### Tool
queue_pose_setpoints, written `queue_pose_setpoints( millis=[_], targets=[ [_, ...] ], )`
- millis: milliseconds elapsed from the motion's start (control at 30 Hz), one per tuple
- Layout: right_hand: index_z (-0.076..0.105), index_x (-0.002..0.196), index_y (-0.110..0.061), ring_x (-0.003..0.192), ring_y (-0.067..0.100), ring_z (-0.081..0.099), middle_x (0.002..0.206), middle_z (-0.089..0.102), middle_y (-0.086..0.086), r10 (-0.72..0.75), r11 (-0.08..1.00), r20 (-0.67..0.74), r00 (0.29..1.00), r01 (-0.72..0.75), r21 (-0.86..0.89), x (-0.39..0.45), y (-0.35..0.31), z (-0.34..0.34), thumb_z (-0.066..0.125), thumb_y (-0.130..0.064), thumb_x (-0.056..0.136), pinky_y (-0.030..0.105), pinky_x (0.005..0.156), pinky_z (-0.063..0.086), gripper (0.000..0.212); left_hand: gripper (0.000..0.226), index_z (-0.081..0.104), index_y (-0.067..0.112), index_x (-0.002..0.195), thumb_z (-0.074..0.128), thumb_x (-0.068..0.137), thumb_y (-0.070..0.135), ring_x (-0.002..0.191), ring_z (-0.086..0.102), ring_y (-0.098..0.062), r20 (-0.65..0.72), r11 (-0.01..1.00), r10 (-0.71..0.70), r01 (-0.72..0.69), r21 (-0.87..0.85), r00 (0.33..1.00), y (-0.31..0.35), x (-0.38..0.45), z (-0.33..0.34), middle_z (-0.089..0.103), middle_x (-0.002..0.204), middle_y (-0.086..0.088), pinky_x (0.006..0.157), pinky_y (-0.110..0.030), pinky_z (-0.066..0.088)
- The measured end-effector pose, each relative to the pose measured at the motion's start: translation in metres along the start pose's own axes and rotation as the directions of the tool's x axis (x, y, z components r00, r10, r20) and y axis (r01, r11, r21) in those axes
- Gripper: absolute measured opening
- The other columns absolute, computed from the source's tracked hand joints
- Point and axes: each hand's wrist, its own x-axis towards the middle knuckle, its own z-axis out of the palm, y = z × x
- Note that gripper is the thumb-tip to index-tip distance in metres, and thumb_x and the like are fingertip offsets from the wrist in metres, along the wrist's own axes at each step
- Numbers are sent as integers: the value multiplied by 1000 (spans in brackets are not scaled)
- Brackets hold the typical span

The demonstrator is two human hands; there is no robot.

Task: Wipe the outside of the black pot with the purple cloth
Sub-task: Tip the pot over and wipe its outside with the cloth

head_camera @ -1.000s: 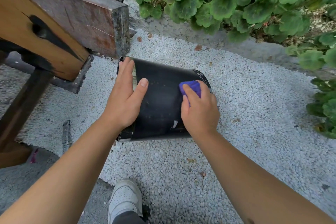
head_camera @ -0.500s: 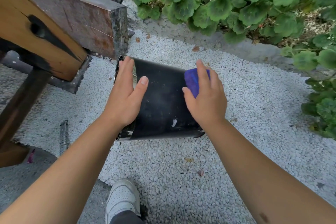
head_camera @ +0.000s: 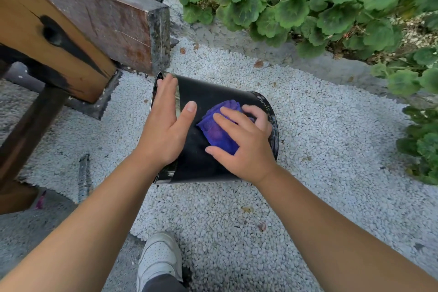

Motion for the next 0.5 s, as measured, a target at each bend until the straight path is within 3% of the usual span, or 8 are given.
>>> queue_pose_setpoints(
  millis=[67, 133, 233, 333, 500],
  targets=[
    [69, 123, -19, 132, 44, 38, 139, 57, 5, 50, 999, -42, 998, -50, 2, -2, -6, 9, 66, -56, 77, 52, 104, 35, 58, 89, 13, 13, 158, 27, 89, 69, 152, -1, -8, 1, 1000, 3, -3, -10, 1000, 3, 1, 1, 6, 166, 3, 107, 0, -3],
    [68, 123, -13, 129, 47, 44, 143, 50, 18, 10, 999, -69, 998, -8, 32, -5, -7, 18, 66, -43, 85, 53, 107, 37, 49, 90, 14, 13, 158, 28, 88, 68, 152, -1, -8, 2, 1000, 2, -2, -13, 1000, 2, 1, 0, 7, 166, 2, 110, -4, -2],
    [67, 124, -10, 113, 45, 54, 141, 51, 23, -32, 998, -85, 996, 28, -55, -8, -4, 28, 61, -30, 92, 49, 103, 42, 38, 90, 15, 11, 157, 28, 88, 67, 152, 1, -10, 4, 1000, 6, -6, -7, 1000, -1, 1, -3, 8, 166, -1, 121, -22, 4],
    [66, 124, -13, 107, 41, 54, 141, 52, 20, 70, 991, -129, 989, -84, -100, -14, 0, 30, 56, -29, 94, 44, 100, 45, 36, 89, 16, 12, 157, 29, 88, 66, 152, 1, -9, 12, 1000, -2, 2, -21, 1000, -1, 0, -4, 8, 166, 1, 124, -34, 8],
    [65, 125, -13, 110, 44, 51, 143, 50, 18, 260, 951, -119, 958, -275, -143, -27, 28, 18, 46, -32, 95, 49, 97, 47, 41, 82, 16, 18, 157, 29, 91, 65, 151, 1, -6, 7, 999, -6, 7, -48, 1000, -4, 0, -1, 8, 165, 7, 124, -35, 9]
  ],
)
